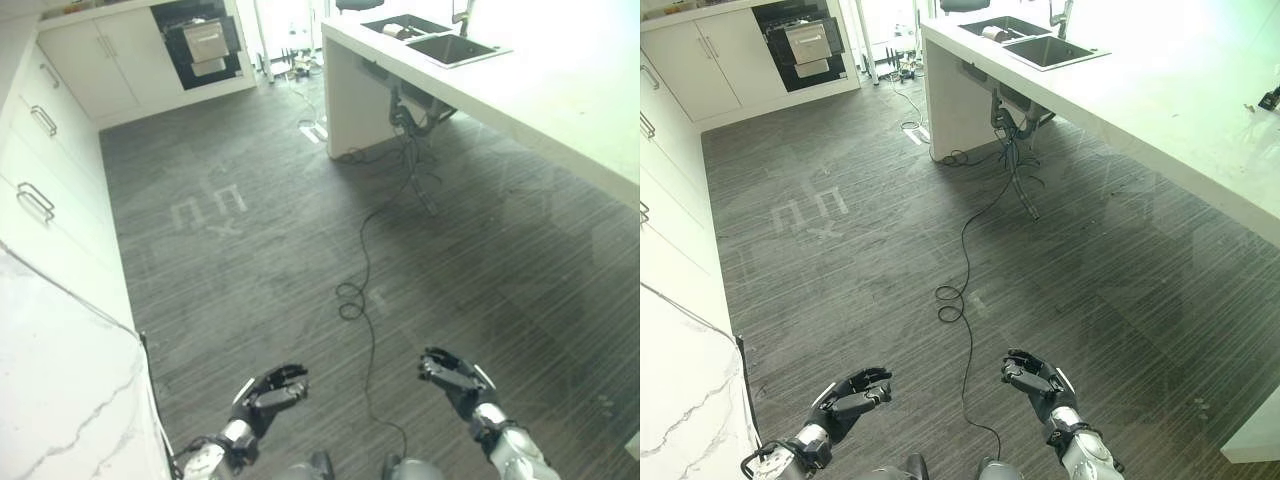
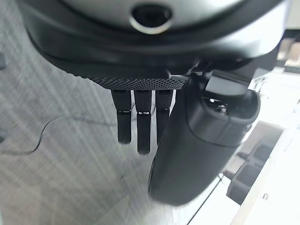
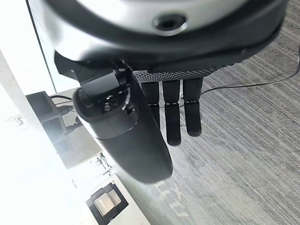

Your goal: Place the dishes in the dishwasher.

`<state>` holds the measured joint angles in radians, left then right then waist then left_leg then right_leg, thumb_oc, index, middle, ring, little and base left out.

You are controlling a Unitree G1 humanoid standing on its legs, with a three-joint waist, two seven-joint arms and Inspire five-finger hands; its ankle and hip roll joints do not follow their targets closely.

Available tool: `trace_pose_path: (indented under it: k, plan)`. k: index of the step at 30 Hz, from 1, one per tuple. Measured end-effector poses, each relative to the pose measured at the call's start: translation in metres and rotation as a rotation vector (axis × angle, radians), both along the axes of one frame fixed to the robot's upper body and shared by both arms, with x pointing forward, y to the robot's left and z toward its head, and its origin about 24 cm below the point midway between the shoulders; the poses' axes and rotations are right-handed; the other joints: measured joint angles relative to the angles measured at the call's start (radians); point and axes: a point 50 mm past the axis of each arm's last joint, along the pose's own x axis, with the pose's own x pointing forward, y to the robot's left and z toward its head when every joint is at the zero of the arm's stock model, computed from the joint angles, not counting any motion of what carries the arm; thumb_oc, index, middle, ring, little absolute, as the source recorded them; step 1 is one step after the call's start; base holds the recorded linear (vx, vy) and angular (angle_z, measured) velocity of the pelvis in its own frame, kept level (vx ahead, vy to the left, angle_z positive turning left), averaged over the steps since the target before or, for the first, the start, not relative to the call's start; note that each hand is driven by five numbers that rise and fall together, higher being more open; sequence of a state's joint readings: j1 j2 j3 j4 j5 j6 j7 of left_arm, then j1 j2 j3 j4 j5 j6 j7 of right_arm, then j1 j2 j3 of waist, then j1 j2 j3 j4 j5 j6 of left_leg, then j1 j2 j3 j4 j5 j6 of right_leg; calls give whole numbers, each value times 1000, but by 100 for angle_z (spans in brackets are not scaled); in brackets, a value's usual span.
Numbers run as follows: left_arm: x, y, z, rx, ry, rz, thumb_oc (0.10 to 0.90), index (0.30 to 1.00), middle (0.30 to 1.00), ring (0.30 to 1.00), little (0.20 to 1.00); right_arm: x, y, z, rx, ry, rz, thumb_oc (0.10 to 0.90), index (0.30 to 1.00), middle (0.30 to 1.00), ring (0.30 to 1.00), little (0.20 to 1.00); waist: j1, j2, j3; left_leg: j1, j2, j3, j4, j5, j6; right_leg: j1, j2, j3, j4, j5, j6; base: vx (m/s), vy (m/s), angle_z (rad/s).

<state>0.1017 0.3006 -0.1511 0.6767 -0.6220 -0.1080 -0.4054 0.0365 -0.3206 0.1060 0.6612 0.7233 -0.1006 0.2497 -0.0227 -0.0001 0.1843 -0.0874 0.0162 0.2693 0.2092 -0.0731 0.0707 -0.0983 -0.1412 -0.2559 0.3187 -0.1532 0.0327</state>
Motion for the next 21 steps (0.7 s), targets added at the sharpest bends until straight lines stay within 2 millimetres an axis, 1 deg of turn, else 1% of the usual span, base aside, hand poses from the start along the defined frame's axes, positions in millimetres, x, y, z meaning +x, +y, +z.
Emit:
trace_pose_path:
  k: [4, 6, 8, 9, 11, 12, 13, 15, 16, 17, 18, 19, 20, 21]
  plan:
    - [-3, 1, -3, -2, 23, 6, 800, 900, 900, 900, 900, -7, 0, -8, -9, 68, 6, 800, 900, 900, 900, 900, 1, 1, 1, 0, 0, 1, 1, -1, 1, -1, 0, 0, 0, -2, 1, 5, 58, -1]
    - [-10, 3, -10, -22, 80, 31, 800, 900, 900, 900, 900, -17, -2, -18, -24, 136, 2, 800, 900, 900, 900, 900, 1, 2, 1, -2, -1, 2, 7, -4, 6, 1, -2, 0, 0, 0, -1, 7, 125, -1]
    - [-16, 6, -16, -38, 120, 68, 800, 900, 900, 900, 900, -21, -4, -22, -24, 159, -3, 800, 900, 900, 900, 900, 1, 2, 1, -5, -2, 2, 14, -9, 9, 1, -4, 0, 2, 1, -3, -7, 163, 0]
    - [-23, 9, -21, -36, 164, 85, 800, 900, 900, 900, 900, -22, -3, -22, -15, 154, 9, 800, 900, 900, 900, 900, 0, 1, 1, -6, -4, 2, 17, -13, 12, 1, -6, 0, 2, 1, -2, -3, 180, 1]
    - [-28, 11, -25, -34, 194, 94, 800, 900, 900, 900, 900, -20, -1, -21, -10, 144, 17, 800, 900, 900, 900, 900, 2, 2, 2, -10, -6, 1, 31, -21, 16, 1, -9, 0, 2, 2, 0, 16, 204, 3]
    - [-30, 11, -25, -35, 198, 96, 800, 900, 900, 900, 900, -19, -1, -20, -7, 137, 19, 800, 900, 900, 900, 900, 4, 4, 3, -16, -7, -1, 46, -30, 21, 3, -9, 1, 0, 4, 6, 67, 335, 2]
    - [-29, 12, -25, -42, 193, 91, 800, 900, 900, 900, 900, -17, -1, -19, -3, 128, 24, 800, 900, 900, 900, 900, 10, 11, 8, -18, -5, -1, 59, -46, 30, 14, -9, 1, -7, 10, 12, 71, 339, 2]
    - [-29, 12, -25, -44, 191, 88, 800, 900, 900, 900, 900, -17, 0, -19, -1, 126, 27, 800, 900, 900, 900, 900, 11, 13, 9, -18, -5, -1, 66, -50, 34, 20, -10, 0, -11, 12, 15, 31, 209, 11]
    - [-23, 10, -23, -46, 184, 73, 800, 900, 900, 900, 900, -14, 0, -18, 4, 115, 20, 800, 900, 900, 900, 900, -8, 31, 20, -38, -9, -31, 105, -85, 54, 26, 0, -13, 15, 31, 38, -15, 192, 25]
    - [-15, 8, -21, -51, 172, 59, 800, 900, 900, 900, 900, -10, -1, -15, 12, 99, 8, 800, 900, 900, 900, 900, -6, 48, 45, -38, -4, -32, 129, -94, 62, -12, -8, -9, 103, 53, 66, 27, 217, 12]
    - [-10, 7, -19, -54, 157, 52, 800, 900, 900, 900, 900, -8, 0, -15, 16, 93, 12, 800, 900, 900, 900, 900, -6, 53, 53, -44, -3, -24, 144, -99, 69, -59, -17, -3, 178, 79, 69, 104, 186, -16]
    - [-1, 5, -15, -54, 135, 24, 800, 900, 900, 900, 900, -2, 1, -11, 10, 68, 39, 800, 900, 900, 900, 900, -7, 61, 78, -58, 2, -1, 220, -147, 91, -165, -71, -14, 370, 107, 86, 177, 82, -31]
    - [9, 2, -13, -49, 130, 3, 800, 900, 900, 900, 900, 3, 2, -8, 11, 54, 55, 800, 900, 900, 900, 900, -7, 53, 108, -71, -10, 7, 259, -190, 140, -262, -123, -25, 522, 160, 91, 284, -36, -20]
    - [12, -1, -13, -56, 129, -5, 800, 900, 900, 900, 900, 3, 4, -9, 14, 54, 60, 800, 900, 900, 900, 900, -13, 54, 119, -73, -13, 8, 256, -193, 144, -289, -123, -34, 506, 140, 103, 347, -92, -2]
